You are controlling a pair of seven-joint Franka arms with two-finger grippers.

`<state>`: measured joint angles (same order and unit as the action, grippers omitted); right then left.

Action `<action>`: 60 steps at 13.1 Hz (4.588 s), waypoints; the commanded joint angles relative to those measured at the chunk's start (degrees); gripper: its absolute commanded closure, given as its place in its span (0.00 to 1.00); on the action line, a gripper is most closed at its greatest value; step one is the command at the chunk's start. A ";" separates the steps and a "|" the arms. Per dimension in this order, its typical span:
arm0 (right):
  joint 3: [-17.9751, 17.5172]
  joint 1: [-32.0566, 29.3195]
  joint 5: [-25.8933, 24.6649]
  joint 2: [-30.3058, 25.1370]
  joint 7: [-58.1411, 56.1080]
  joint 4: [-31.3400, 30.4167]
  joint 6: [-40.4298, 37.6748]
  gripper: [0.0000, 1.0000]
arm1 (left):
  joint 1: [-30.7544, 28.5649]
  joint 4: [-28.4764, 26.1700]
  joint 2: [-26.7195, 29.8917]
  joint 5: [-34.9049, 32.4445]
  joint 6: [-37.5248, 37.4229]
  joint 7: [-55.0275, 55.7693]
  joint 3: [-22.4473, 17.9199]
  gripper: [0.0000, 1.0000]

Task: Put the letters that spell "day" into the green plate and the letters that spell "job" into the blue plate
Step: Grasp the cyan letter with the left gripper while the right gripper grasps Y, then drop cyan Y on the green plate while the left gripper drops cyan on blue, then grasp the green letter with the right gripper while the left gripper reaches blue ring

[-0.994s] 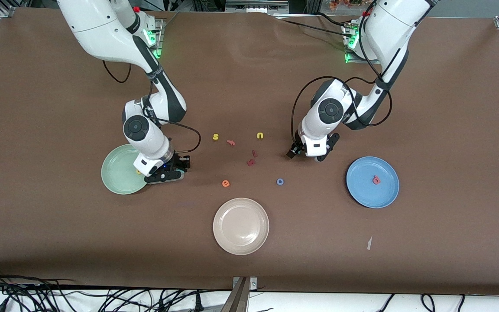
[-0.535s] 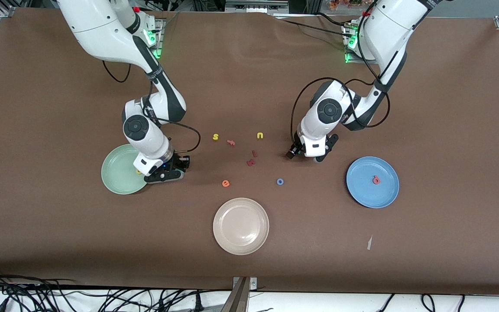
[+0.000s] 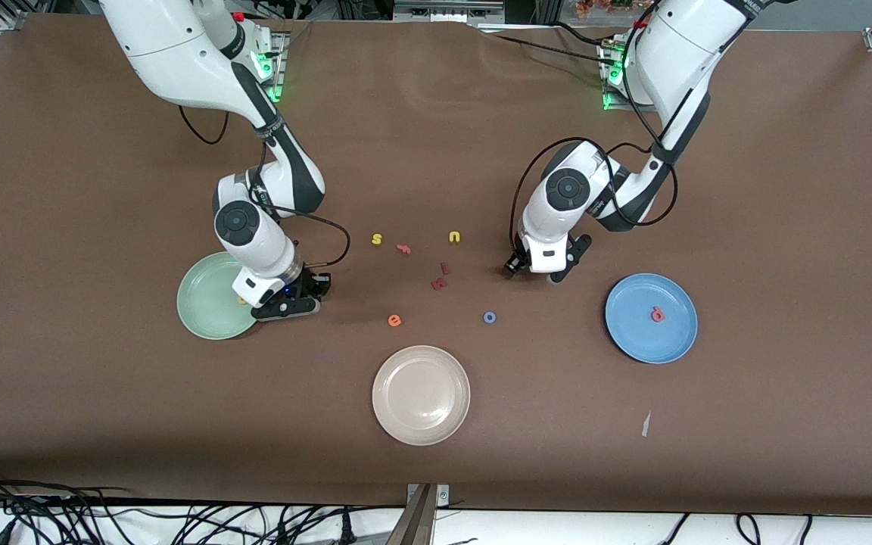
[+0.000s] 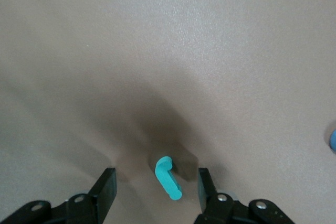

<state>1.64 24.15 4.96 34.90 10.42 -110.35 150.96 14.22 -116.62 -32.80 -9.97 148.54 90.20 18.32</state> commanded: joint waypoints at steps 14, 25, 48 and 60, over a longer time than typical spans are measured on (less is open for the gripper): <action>0.03 -1.20 0.57 -5.54 -3.29 -0.66 -5.58 1.00 | 0.98 0.52 -0.78 -3.82 0.52 4.20 -0.30 0.54; 0.46 -16.06 -0.04 -18.82 -23.95 -12.78 -11.04 1.00 | 1.24 0.60 -1.22 -7.15 0.43 3.15 -0.22 1.00; 0.55 0.01 1.02 -9.59 18.04 -11.38 -0.32 0.31 | -18.10 21.95 -1.65 8.09 -24.79 -60.07 0.23 0.00; 0.55 0.99 0.93 -6.43 21.13 -11.47 3.46 0.51 | 5.97 36.71 -14.56 2.94 -24.62 -20.08 -6.62 0.01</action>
<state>1.86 24.49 5.07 27.95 31.13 -122.04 153.60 15.37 -86.14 -42.60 -4.69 124.99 65.85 14.92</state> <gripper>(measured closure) 0.467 0.013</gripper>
